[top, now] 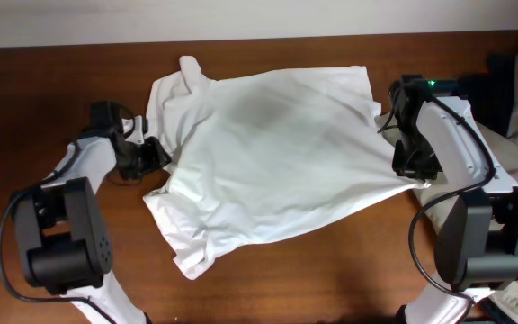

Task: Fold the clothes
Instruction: 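Lay the shirt flat and smooth its sides with both grippers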

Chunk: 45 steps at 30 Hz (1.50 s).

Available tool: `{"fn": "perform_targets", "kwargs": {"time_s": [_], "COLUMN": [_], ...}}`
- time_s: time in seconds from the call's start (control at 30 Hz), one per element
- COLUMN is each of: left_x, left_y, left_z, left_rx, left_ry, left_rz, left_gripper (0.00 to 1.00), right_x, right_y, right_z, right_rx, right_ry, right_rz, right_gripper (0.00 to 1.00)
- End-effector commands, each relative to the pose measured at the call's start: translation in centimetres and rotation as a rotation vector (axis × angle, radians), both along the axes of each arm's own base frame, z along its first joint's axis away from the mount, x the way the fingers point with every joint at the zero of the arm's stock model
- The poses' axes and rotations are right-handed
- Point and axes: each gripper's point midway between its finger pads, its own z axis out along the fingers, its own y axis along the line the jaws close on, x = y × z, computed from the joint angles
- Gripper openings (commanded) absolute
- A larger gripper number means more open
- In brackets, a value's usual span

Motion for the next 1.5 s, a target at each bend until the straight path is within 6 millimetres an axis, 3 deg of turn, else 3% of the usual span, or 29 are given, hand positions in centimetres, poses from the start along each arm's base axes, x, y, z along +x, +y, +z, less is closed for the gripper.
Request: {"fn": "perform_targets", "kwargs": {"time_s": [0.0,0.1,0.13,0.17,0.2,0.23,0.27,0.33,0.4,0.47,0.5,0.57,0.63,0.67,0.7,0.8,0.87,0.9,0.93,0.97,1.07,1.1,1.2,1.27,1.33,1.47], "left_x": [1.2,6.5,9.1,9.0,8.0,5.7,1.9,-3.8,-8.0,-10.7,-11.1,-10.4,-9.2,-9.0,-8.3,-4.8,-2.6,-2.1,-2.3,-3.3,-9.0,-9.5,-11.1,-13.0,-14.4,-15.8], "left_y": [0.3,5.4,8.3,8.4,8.1,8.1,7.8,6.4,4.5,2.0,1.4,0.3,0.0,1.0,3.6,8.8,10.9,11.1,10.0,9.0,5.2,4.1,-1.8,-3.8,-3.4,-2.4], "left_z": [-0.3,5.6,10.6,11.2,10.7,9.3,7.8,6.1,3.8,0.6,-0.5,-2.3,-2.8,-2.9,-2.4,0.4,2.5,3.0,3.3,3.4,4.1,4.3,3.2,1.8,0.8,1.1], "left_rx": [0.010,0.105,0.154,0.153,0.145,0.153,0.157,0.118,0.049,-0.018,-0.023,-0.016,-0.001,0.032,0.096,0.116,0.130,0.131,0.078,0.031,-0.076,-0.073,-0.038,-0.026,0.031,0.091], "left_ry": [-0.034,-0.195,-0.285,-0.280,-0.229,-0.121,0.050,0.295,0.450,0.511,0.505,0.440,0.379,0.378,0.368,0.260,0.183,0.167,0.178,0.221,0.469,0.483,0.544,0.598,0.654,0.716], "left_rz": [0.000,0.073,0.114,0.116,0.110,0.111,0.111,0.091,0.090,0.058,0.045,0.015,0.002,0.026,0.075,0.195,0.234,0.237,0.224,0.215,0.153,0.095,-0.089,-0.122,-0.081,-0.080], "left_gripper": [0.00,0.00,0.08,0.51,0.74,0.81,0.93,0.94,0.94,0.91,0.89,0.71,0.04,0.00,0.00,0.00,0.00,0.08,0.69,0.77,0.78,0.78,0.78,0.78,0.77,0.78], "right_x": [-0.2,-0.2,-0.1,0.0,0.0,-0.1,-0.1,-0.1,-0.2,-0.2,-0.2,-0.2,-0.2,-0.2,-0.1,1.2,2.8,2.8,2.8,2.6,2.5,2.5,2.3,2.3,2.3,2.3], "right_y": [-0.3,-0.3,-0.3,-0.3,-0.3,-0.3,-0.2,-0.1,0.0,0.1,0.1,0.1,0.1,0.1,0.1,1.2,2.6,2.7,2.7,2.7,2.7,2.7,2.7,2.6,2.6,2.6], "right_z": [0.4,0.4,0.4,0.4,0.4,0.4,0.3,0.3,0.2,0.2,0.2,0.2,0.2,0.2,0.2,-0.4,-1.0,-1.0,-1.0,-1.0,-1.0,-1.0,-1.0,-1.0,-1.0,-1.0], "right_rx": [-0.010,-0.010,-0.010,-0.010,-0.010,-0.008,-0.001,0.009,0.012,0.016,0.016,0.016,0.016,0.016,0.016,0.082,0.180,0.181,0.181,0.182,0.182,0.182,0.183,0.180,0.180,0.180], "right_ry": [-0.013,-0.013,-0.018,-0.020,-0.020,-0.020,-0.020,-0.018,-0.015,-0.016,-0.016,-0.015,-0.015,-0.015,-0.017,-0.076,-0.120,-0.122,-0.117,-0.113,-0.106,-0.105,-0.097,-0.096,-0.096,-0.097], "right_rz": [-0.017,-0.017,-0.016,-0.016,-0.016,-0.017,-0.018,-0.017,-0.018,-0.018,-0.018,-0.018,-0.018,-0.018,-0.019,-0.027,0.035,0.035,0.038,0.037,0.036,0.036,0.043,0.044,0.044,0.044], "right_gripper": [0.04,0.04,0.04,0.04,0.04,0.04,0.04,0.04,0.04,0.04,0.04,0.04,0.04,0.04,0.04,0.04,0.04,0.04,0.04,0.04,0.04,0.04,0.04,0.04,0.04,0.04]}}
